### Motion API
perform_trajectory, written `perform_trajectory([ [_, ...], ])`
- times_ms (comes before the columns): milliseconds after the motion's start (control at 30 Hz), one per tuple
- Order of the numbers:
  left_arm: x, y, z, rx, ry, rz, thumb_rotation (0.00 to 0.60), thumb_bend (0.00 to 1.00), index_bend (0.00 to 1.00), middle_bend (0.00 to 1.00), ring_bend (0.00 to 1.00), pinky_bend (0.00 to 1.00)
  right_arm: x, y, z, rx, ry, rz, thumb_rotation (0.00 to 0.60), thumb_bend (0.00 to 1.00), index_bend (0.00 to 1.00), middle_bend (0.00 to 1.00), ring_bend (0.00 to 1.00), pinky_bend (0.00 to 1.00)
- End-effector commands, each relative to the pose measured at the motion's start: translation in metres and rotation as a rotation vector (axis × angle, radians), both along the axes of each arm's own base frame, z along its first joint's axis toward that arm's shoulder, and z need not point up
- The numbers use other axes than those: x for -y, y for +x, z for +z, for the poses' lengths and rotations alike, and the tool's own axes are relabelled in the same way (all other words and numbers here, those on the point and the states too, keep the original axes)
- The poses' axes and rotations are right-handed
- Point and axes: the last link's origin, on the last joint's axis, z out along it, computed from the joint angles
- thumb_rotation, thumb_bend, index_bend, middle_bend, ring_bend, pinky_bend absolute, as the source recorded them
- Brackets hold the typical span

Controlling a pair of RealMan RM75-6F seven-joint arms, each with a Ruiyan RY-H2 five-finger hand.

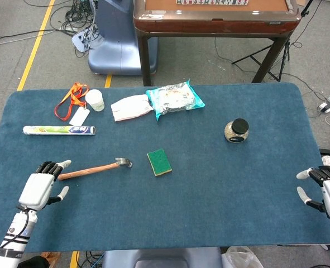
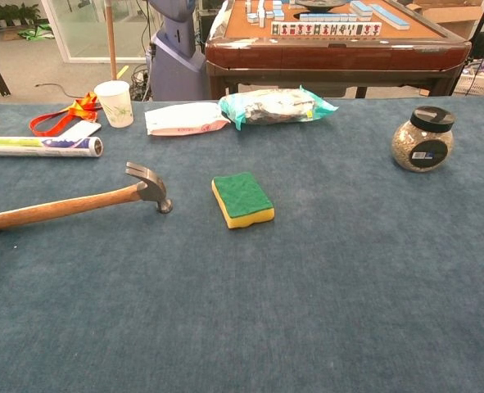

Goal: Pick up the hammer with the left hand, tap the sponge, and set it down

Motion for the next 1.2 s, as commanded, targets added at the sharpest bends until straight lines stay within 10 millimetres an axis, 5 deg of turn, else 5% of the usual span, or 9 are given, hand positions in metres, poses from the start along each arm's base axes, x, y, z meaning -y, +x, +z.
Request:
perform_trajectory([
  [33,-0.013,0.012,-0.014,-0.013,-0.045,-0.012,0.600,0.30,0.12,0.21,0.16,0.10,0.000,0.000,0.000,0.000,0.000,-0.001,0.600,0.32,0.46,0.45,0.39,0.26],
  [567,-0.055,0.054,-0.071,-0.059,-0.165,-0.013,0.600,0.28,0.11,0.18,0.14,0.08,0.000,-0.001,0.000,0.004,0.007,0.001,0.600,0.32,0.46,0.45,0.39,0.26],
  [1200,-0.086,0.062,-0.102,-0.144,-0.194,0.103,0.600,0.28,0.21,0.19,0.12,0.07,0.001,-0.002,0.002,0.013,0.011,0.002,0.600,0.32,0.46,0.45,0.39,0.26],
])
